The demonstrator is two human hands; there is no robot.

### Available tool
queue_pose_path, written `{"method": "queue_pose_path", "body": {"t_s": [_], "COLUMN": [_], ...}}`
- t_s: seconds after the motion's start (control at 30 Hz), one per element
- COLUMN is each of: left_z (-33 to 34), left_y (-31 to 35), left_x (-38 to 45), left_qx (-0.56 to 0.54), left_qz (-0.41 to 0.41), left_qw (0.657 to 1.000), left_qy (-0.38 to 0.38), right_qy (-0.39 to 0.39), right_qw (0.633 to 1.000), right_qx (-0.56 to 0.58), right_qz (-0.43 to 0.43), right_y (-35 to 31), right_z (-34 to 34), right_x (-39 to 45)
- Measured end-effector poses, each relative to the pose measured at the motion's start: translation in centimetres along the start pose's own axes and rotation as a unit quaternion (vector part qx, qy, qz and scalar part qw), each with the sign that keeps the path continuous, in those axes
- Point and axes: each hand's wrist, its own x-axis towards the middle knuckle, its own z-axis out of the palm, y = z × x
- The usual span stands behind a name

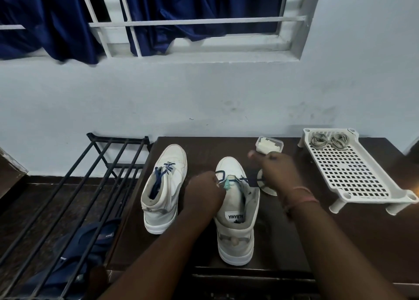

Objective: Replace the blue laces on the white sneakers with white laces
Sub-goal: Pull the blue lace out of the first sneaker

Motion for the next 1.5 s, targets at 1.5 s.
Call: {"method": "queue_pose_path", "body": {"t_s": [1.5], "left_z": [0.1], "left_y": [-0.2], "left_x": [0.3], "left_qx": [-0.062], "left_qz": [-0.068], "left_qw": [0.996], "left_qy": [-0.006], "right_qy": [-0.11], "right_qw": [0.967], "right_qx": [-0.215], "right_qz": [0.074], "right_y": [1.8], "right_z": [0.6], "right_x": [-0.1]}}
